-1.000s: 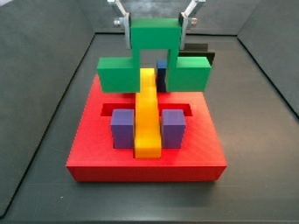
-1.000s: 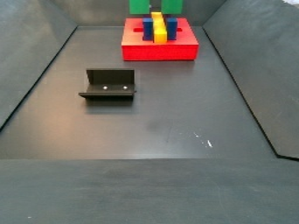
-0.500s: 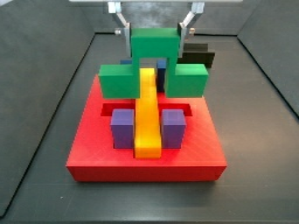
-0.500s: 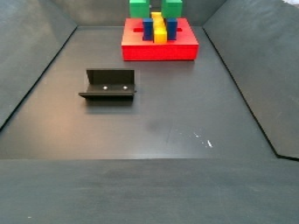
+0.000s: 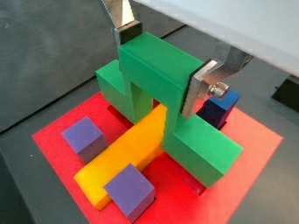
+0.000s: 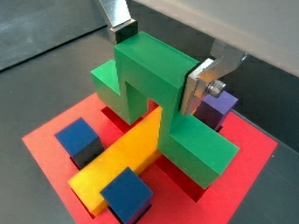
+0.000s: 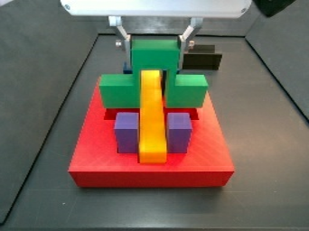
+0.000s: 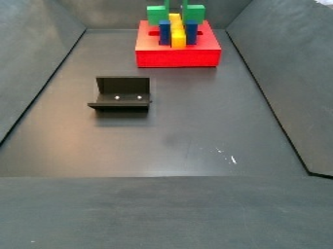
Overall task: Pick up the green object. Move up. Move to above the board. Insert the green object.
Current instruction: Insert the green object.
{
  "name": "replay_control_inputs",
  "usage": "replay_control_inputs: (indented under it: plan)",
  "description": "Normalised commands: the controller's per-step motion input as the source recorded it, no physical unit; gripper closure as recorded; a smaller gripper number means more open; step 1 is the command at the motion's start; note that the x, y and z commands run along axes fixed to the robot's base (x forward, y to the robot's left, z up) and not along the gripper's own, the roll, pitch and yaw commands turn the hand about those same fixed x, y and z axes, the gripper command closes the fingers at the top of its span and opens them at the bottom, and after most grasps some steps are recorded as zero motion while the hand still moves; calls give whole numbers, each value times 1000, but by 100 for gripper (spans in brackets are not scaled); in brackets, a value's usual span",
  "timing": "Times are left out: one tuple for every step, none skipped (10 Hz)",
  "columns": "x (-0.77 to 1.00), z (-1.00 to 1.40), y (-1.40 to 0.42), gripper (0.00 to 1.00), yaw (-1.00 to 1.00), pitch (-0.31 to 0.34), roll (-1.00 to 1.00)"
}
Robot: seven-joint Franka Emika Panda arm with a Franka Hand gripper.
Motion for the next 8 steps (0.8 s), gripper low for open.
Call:
replay_control_inputs:
  plan:
    - [-11, -163, 0, 100, 0, -37, 13]
    - [0, -166, 0, 100, 0, -33, 0]
    - [106, -171, 0, 100, 0, -19, 10]
    - [157, -197, -11, 100, 0, -26, 11]
    - [111, -226, 0, 100, 0, -11, 56]
    - [63, -197, 0, 100, 0, 0, 70]
    - [114, -186, 0, 100, 0, 0, 56]
    - [223, -146, -57, 100, -134, 0, 3]
